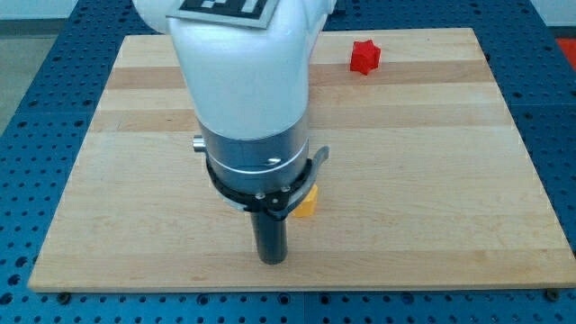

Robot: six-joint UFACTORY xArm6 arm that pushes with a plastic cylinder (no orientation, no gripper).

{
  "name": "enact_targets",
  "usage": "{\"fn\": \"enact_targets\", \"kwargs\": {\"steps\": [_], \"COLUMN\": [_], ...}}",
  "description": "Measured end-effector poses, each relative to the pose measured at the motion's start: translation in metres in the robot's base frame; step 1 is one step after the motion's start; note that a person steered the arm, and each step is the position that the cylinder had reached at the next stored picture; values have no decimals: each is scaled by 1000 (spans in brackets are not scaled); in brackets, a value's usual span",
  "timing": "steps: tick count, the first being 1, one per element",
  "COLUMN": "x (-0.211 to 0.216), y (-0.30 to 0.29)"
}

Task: Move your arm to the center

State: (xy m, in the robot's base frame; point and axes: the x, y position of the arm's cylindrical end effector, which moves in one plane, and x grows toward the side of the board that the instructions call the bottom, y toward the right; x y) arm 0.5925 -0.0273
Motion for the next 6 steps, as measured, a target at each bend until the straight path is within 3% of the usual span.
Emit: {"fn": "enact_targets", "kwargs": {"steps": [2, 3, 4, 6], "x": [-55, -137, -177, -214], "y": [124, 107, 101, 95]}}
